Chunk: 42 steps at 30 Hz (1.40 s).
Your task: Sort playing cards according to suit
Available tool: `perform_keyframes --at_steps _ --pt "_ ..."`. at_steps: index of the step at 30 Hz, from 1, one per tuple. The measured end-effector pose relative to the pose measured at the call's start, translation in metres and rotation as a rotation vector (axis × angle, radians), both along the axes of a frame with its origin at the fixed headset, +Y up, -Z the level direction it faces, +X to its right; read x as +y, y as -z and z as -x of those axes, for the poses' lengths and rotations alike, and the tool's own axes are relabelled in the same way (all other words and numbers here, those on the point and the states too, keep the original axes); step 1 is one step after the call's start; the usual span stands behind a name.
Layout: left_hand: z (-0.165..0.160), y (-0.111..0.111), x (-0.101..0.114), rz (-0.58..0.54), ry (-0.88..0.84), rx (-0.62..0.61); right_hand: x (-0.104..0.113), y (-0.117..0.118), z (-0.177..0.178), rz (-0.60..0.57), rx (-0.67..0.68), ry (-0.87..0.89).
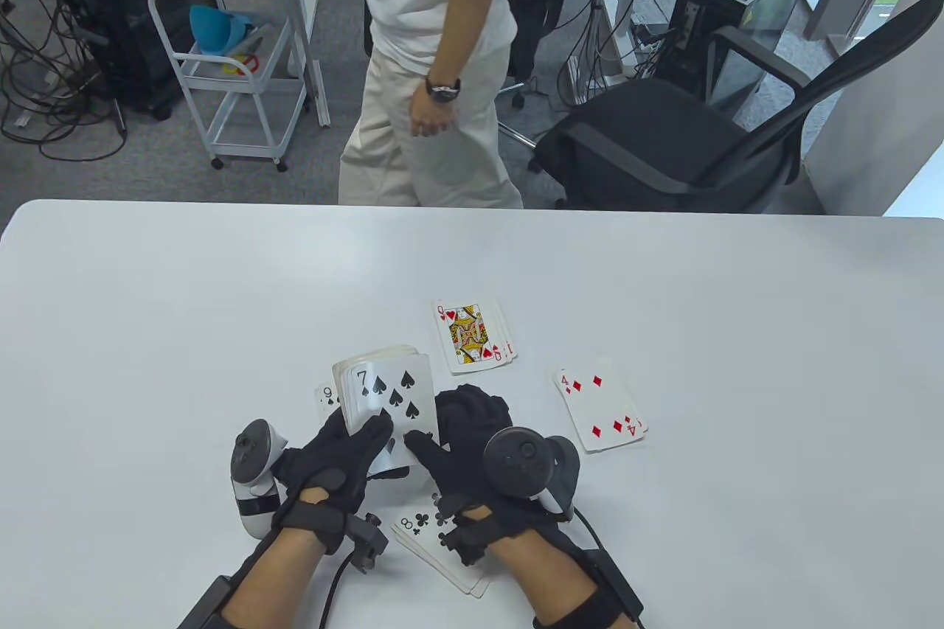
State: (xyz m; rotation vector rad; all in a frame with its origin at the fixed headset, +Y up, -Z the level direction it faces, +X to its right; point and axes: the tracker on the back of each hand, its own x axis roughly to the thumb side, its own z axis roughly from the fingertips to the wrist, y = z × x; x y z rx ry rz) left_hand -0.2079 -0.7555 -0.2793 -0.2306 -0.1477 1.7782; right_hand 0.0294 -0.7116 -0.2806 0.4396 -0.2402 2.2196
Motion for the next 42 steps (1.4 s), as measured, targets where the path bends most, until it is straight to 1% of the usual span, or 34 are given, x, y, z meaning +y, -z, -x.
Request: perform_keyframes --at_steps 3,5,11,16,20,24,31,34,38,40,42 --pt "-0.001 0.000 0.000 0.007 -0.006 -0.013 0.002 0.000 -0.003 -0.043 -0.036 -0.009" --pt "-0.001 0.000 0.000 0.015 -0.025 -0.023 0.002 0.000 -0.005 -0.042 -0.050 -0.008" --pt "0.006 0.001 0.003 0.010 -0.045 0.014 0.000 0.004 -0.011 -0.026 -0.091 -0.004" --pt "0.019 0.003 0.007 -0.003 -0.074 0.083 -0.003 0.011 -0.020 0.049 -0.113 -0.010" --pt "0.035 0.004 0.015 -0.044 -0.091 0.162 -0.009 0.017 -0.030 0.106 -0.141 0.022" --pt "0.039 0.004 0.019 -0.061 -0.117 0.172 -0.012 0.020 -0.031 0.118 -0.148 -0.002" --pt "0.039 0.005 0.019 -0.075 -0.133 0.171 -0.018 0.021 -0.023 0.165 -0.123 -0.062" --pt "0.041 0.005 0.022 -0.088 -0.156 0.190 -0.020 0.023 -0.017 0.200 -0.100 -0.119" --pt "0.047 0.006 0.027 -0.106 -0.183 0.209 -0.019 0.032 0.000 0.260 -0.061 -0.221" --pt "0.050 0.007 0.028 -0.113 -0.193 0.221 -0.016 0.037 0.012 0.260 -0.043 -0.280" --pt "0.052 0.007 0.029 -0.115 -0.206 0.232 -0.013 0.041 0.027 0.236 -0.022 -0.356"
